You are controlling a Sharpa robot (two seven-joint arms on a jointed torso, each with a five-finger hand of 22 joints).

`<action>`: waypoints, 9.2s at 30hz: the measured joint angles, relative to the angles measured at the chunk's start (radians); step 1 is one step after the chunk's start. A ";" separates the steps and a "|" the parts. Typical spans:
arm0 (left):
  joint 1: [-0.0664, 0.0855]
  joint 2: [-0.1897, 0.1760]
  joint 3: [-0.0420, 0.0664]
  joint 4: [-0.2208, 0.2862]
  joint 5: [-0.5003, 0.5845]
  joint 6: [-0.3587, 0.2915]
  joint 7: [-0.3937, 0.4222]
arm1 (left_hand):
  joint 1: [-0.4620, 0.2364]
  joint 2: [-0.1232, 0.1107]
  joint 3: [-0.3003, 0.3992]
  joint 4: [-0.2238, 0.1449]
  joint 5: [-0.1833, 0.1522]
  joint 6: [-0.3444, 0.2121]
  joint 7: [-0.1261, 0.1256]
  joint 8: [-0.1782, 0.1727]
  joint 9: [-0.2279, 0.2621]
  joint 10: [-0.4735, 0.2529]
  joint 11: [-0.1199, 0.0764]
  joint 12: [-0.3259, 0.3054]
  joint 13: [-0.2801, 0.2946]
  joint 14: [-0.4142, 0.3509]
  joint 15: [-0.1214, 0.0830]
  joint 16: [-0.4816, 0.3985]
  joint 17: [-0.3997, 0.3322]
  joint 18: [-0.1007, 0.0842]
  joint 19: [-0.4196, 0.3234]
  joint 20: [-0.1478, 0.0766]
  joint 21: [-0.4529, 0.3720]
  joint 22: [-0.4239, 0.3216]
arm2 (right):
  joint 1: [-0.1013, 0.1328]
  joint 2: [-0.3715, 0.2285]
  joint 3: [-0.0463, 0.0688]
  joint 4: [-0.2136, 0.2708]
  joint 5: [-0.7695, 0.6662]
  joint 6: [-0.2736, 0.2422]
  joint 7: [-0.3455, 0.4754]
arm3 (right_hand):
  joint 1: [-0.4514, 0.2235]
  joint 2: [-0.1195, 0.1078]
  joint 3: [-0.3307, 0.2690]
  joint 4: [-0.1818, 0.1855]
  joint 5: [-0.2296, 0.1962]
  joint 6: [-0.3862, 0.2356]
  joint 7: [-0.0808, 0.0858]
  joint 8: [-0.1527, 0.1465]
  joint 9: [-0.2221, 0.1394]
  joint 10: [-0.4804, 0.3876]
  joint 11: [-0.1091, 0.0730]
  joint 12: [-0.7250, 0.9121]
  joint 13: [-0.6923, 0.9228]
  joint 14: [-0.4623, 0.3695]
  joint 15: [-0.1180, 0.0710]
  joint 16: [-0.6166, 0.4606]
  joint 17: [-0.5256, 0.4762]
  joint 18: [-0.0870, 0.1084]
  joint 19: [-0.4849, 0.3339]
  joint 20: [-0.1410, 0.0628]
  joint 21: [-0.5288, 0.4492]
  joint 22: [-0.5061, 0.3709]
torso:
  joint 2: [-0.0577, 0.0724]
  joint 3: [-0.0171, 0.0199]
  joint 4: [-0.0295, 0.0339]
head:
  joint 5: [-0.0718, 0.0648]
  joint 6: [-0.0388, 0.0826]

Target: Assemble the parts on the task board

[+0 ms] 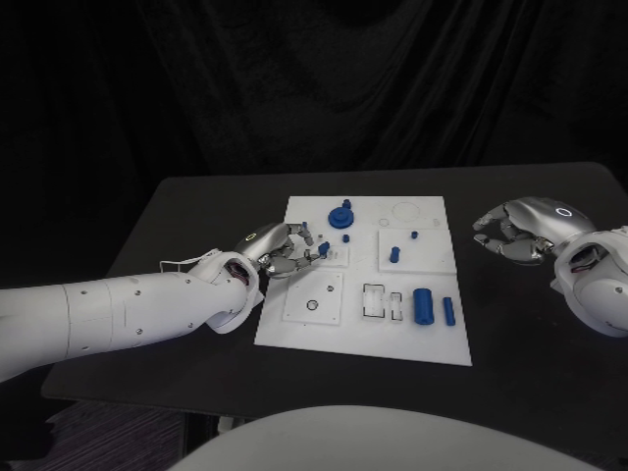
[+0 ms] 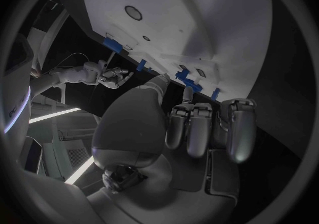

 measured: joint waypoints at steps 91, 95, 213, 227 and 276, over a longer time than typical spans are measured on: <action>-0.014 0.129 0.000 -0.118 -0.044 -0.025 -0.086 | 0.058 0.069 0.022 -0.061 0.120 0.055 -0.016 0.064 -0.063 0.000 -0.014 0.000 0.000 0.000 -0.008 0.000 0.000 -0.016 0.000 -0.008 0.004 0.000 | 0.000 0.011 0.000 0.005 0.000 0.034 -0.013 | 0.000 0.000 0.003 -0.003 0.006 0.007 0.000 0.000 0.000 0.000 0.000 0.000 0.000 0.000 0.000 -0.009 -0.009 0.000 0.000 0.000 -0.022 0.000 | -0.001 0.0016 -0.0007 | -0.006 0.000; -0.014 0.130 0.000 -0.121 -0.044 -0.026 -0.082 | 0.060 0.071 0.025 -0.064 0.120 0.056 -0.016 0.064 -0.068 0.000 -0.014 0.000 0.000 0.000 -0.008 0.000 0.000 -0.015 0.000 -0.008 0.004 0.000 | 0.000 0.011 0.000 0.005 0.000 0.036 -0.014 | 0.000 0.000 0.003 -0.003 0.008 0.007 0.000 0.000 0.000 0.000 0.000 0.000 0.000 0.000 0.000 -0.009 -0.009 0.000 0.000 0.000 -0.023 0.000 | -0.001 0.0016 -0.0008 | -0.005 0.000; 0.304 0.216 0.000 -0.167 0.087 0.892 -0.517 | 0.031 0.121 0.171 -0.020 0.101 0.260 -0.053 -0.044 -0.028 0.000 -0.057 -0.008 0.003 0.002 -0.045 0.000 0.000 -0.015 0.000 -0.043 0.003 0.000 | 0.000 0.056 0.000 -0.017 0.022 0.097 -0.042 | 0.008 0.001 0.011 -0.011 0.008 0.007 0.000 0.000 0.000 -0.007 0.007 -0.009 0.000 0.000 0.000 -0.028 -0.021 0.000 0.000 0.000 -0.053 0.000 | -0.003 0.0022 -0.0077 | -0.028 0.000; 0.299 0.225 0.000 -0.175 0.074 0.867 -0.504 | 0.028 0.117 0.174 -0.031 0.102 0.261 -0.054 -0.048 -0.023 0.000 -0.057 -0.013 0.003 0.002 -0.045 0.000 0.000 -0.015 0.000 -0.043 -0.002 0.000 | 0.000 0.055 0.000 -0.016 0.022 0.099 -0.042 | 0.008 0.001 0.011 -0.011 0.008 0.007 0.000 0.000 0.000 -0.007 0.007 -0.009 0.000 0.000 0.000 -0.028 -0.023 0.000 -0.004 0.004 -0.059 0.000 | -0.001 0.0021 -0.0067 | -0.030 0.000; 0.115 -0.138 -0.001 0.041 -0.030 0.304 0.308 | 0.146 -0.014 0.079 -0.088 0.107 0.265 -0.061 -0.241 -0.090 -0.002 -0.059 0.000 0.002 -0.002 -0.042 0.000 0.000 -0.032 0.004 -0.040 0.084 0.000 | 0.000 0.016 0.000 -0.001 0.025 0.094 -0.039 | 0.008 0.000 0.014 -0.014 0.008 -0.004 0.004 -0.004 -0.003 -0.011 0.004 -0.013 0.000 0.000 0.000 -0.028 -0.023 0.000 -0.004 0.004 -0.063 0.001 | -0.003 0.0032 -0.0084 | -0.007 0.000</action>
